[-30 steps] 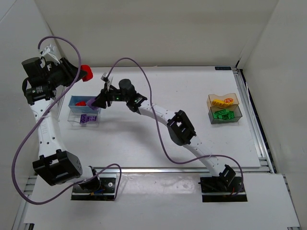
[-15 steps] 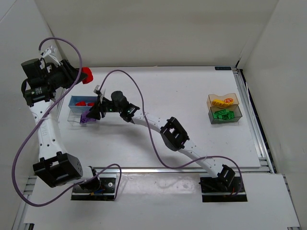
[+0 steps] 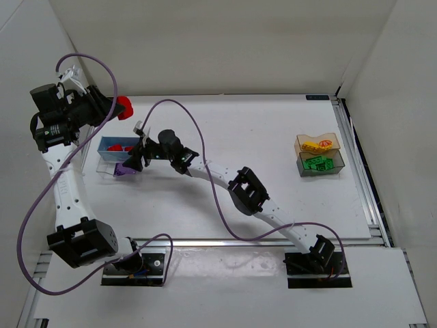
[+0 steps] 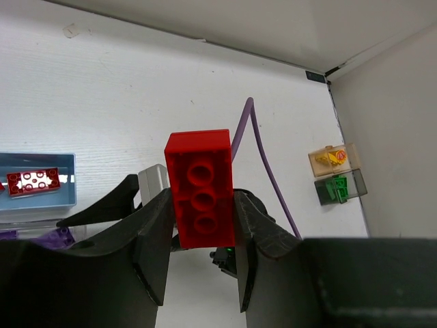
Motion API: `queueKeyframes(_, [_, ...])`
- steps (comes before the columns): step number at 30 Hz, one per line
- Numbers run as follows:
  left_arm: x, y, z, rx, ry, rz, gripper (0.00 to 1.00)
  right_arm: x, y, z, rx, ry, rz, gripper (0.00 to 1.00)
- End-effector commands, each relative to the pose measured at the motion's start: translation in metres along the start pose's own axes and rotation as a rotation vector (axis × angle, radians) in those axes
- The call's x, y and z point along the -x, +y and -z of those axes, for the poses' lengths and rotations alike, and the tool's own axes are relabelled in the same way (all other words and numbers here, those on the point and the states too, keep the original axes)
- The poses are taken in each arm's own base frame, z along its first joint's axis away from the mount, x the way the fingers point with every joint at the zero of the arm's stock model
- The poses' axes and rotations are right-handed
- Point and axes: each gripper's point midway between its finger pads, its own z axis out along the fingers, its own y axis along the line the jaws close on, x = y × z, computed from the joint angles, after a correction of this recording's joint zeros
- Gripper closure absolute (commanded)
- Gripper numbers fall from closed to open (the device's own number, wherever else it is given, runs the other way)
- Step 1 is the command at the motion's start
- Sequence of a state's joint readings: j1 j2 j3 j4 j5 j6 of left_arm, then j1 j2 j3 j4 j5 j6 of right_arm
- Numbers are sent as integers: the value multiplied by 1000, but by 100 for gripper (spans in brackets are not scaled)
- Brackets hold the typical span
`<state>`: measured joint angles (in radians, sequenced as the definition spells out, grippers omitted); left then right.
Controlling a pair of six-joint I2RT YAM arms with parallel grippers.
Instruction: Sort the legos into containers by color
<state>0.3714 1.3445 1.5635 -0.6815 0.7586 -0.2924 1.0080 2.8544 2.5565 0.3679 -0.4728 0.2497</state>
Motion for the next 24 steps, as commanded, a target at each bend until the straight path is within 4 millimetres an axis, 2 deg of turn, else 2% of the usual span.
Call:
queueKeyframes(1, [1,-8,6,-25,-5,-16,83,40,-1,-1,-10,-93,92,31])
queueKeyframes(4, [1,-8,5,-28,-3,-13,83,49,0,-1,-10,-107,120,25])
queueKeyframes(8, [2,-9,6,-32,-6,-17,83,63,5,1,6,-125,152,25])
queueKeyframes(9, [4,-12,7,-40,-7,-21,83,77,11,5,35,-137,164,25])
queueKeyframes(12, [6,-12,5,-49,-10,-25,83,107,14,22,59,-162,172,26])
queueKeyframes(13, [8,-13,4,-55,-13,-23,83,95,13,28,68,-127,160,27])
queueKeyframes(14, [9,-14,4,-64,-12,-22,83,123,27,36,96,-147,184,27])
queueKeyframes(15, [12,-13,0,-74,-13,-22,83,129,32,47,145,-128,186,29])
queueKeyframes(16, [15,-16,-2,-93,-16,-9,84,121,34,54,168,-95,168,29])
queueKeyframes(17, [18,-17,-3,-106,-18,2,83,146,46,67,193,-105,176,30])
queueKeyframes(18, [20,-18,-8,-135,-17,5,83,143,39,79,192,-66,150,30])
queueKeyframes(19, [22,-20,-10,-152,-13,26,83,130,44,91,237,-11,112,31])
queueKeyframes(20, [23,-20,-13,-174,-9,32,83,149,50,107,242,-10,98,31])
queueKeyframes(21, [23,-28,-13,-221,0,31,83,151,39,124,228,10,65,31])
queueKeyframes(22, [22,-31,-14,-252,11,46,83,137,36,138,246,49,18,31])
queueKeyframes(23, [19,-31,-17,-293,34,52,82,156,37,155,236,36,10,31])
queueKeyframes(24, [13,-46,-12,-411,77,33,81,161,30,169,218,43,-59,31])
